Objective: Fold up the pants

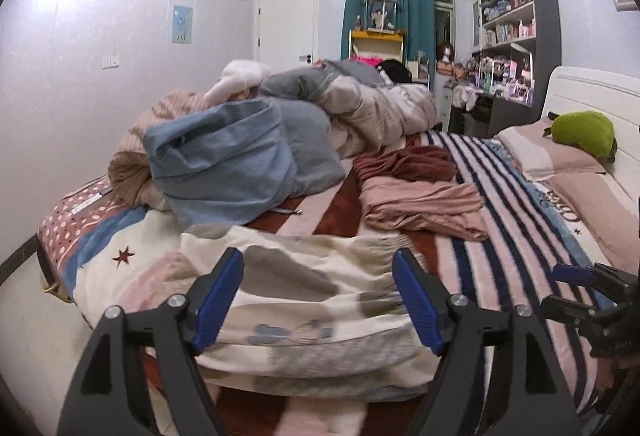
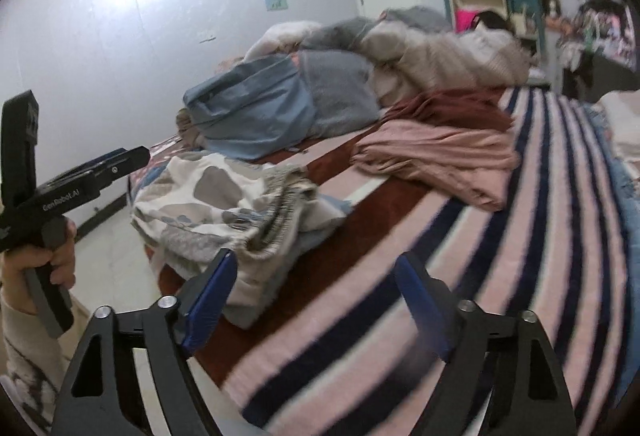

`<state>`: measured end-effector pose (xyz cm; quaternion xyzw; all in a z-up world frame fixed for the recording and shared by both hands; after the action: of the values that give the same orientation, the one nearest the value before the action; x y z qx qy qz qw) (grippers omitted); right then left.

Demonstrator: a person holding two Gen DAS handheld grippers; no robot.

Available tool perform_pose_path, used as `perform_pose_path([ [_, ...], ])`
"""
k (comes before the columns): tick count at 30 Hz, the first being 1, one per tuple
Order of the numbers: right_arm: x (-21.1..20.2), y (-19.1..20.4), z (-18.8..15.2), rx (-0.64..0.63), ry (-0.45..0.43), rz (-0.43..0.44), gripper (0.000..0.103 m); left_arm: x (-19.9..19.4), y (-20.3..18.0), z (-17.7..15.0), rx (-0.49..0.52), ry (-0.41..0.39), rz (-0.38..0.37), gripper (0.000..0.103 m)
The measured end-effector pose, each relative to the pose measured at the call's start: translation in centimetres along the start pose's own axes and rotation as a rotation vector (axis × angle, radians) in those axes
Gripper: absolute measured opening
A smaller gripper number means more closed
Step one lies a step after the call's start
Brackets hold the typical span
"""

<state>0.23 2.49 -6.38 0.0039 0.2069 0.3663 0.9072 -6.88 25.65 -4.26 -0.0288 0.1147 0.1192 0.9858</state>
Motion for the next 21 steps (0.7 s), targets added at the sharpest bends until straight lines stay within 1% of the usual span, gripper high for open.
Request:
perform_pose_path([
  [4,-4.0,-2.2,-0.1,-0.025,-0.054,-0.077,0.086,-1.2,-3.8,0.6,-0.011,-0.051,-0.022,0.080],
  [6,-5.8,-3.4,-0.1,-0.025,-0.082,-0.110,0.092,-1.6,-5.7,1.0,-0.013,-0.075,-0.029,0.085],
  [8,-8.1,-4.8,-0.1,-0.029,-0.116,-0.147,0.093,-2.1,-8.1,1.4,-0.004,-0.100,-0.039,0.086],
  [10,-9.8,-6.0,-0.1,-0.038,-0.137,-0.176,0.095,-2.5,-10.5,1.6,0.005,-0.117,-0.054,0.089],
  [12,-12.0,-7.5,-0.2,-0.052,-0.165,-0.208,0.100,-2.9,-12.5,1.7,0.010,-0.128,-0.056,0.093],
  [14,-13.6,-8.4,-0.2,-0.062,-0.187,-0.221,0.102,-3.2,-14.8,1.7,0.007,-0.139,-0.067,0.094],
  [17,-16.2,-9.8,-0.3,-0.086,-0.225,-0.247,0.102,-3.5,-17.6,1.6,-0.003,-0.139,-0.082,0.097],
  [18,-16.8,-10.2,-0.3,-0.090,-0.232,-0.255,0.102,-3.6,-18.5,1.5,-0.001,-0.143,-0.081,0.100],
  [21,-18.7,-11.4,-0.4,-0.091,-0.254,-0.254,0.102,-3.9,-20.7,1.2,0.001,-0.152,-0.064,0.101],
])
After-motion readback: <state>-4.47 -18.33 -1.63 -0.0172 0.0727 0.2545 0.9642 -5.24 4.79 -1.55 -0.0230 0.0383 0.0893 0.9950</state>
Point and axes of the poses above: each gripper's, at about its wrist camera, not at the fingertips, and x roughly the way its jaws point, y to its left, z to its top, the point moved 1 cm from there along x, roughly the way its jaws point, and after that the axes turned 12 degrees about -y, right-handed, at the moved point
